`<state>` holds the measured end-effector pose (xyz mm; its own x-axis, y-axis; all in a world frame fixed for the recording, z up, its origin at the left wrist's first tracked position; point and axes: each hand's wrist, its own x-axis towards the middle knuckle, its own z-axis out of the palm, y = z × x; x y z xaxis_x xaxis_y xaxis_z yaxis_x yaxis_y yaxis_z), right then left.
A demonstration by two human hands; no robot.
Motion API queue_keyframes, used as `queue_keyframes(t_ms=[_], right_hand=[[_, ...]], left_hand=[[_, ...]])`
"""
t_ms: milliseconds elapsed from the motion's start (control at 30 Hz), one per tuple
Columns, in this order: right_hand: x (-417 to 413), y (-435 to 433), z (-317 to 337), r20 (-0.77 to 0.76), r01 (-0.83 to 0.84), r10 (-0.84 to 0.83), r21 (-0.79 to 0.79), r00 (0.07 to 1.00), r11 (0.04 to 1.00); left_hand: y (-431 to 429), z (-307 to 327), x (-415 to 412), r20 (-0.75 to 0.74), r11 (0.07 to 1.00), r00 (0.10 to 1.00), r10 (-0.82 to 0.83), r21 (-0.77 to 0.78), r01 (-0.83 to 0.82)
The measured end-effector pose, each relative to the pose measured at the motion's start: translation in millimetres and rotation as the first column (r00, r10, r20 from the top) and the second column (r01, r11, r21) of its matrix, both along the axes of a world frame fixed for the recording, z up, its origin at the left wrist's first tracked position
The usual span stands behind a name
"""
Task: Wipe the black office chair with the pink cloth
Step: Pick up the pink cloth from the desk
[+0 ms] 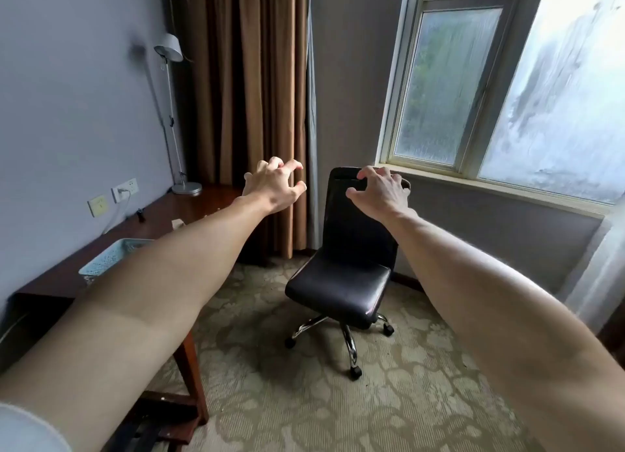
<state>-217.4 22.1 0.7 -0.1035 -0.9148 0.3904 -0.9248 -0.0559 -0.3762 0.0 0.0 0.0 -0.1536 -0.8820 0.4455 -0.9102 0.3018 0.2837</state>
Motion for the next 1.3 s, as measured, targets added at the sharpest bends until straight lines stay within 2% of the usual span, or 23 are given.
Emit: queue_keyframes(t_ms=[467,900,1100,1300], right_hand=[[51,-114,-43,-0.031,0.020,-0.017,0.103,0.999,0.995],[3,-264,-83,-0.016,-0.046,0.050,0.160,0.999,0.986],[2,-321,-99,-0.045,-0.129,0.141,0.208,0.989,0.970],[45,-354,-125,-0.033,-0.258,0.275,0.255,0.961,0.932]], left_hand=[[-117,-38,45,0.000,0.996,1.000,0.031,0.084,-0.031],[-247,-85,3,0.006,0.986,0.995,0.104,0.132,-0.104],[-282,-106,2,-0.007,0.972,0.982,0.189,0.144,-0.186],[-293,-132,43,-0.007,0.936,0.953,0.303,0.192,-0.296]])
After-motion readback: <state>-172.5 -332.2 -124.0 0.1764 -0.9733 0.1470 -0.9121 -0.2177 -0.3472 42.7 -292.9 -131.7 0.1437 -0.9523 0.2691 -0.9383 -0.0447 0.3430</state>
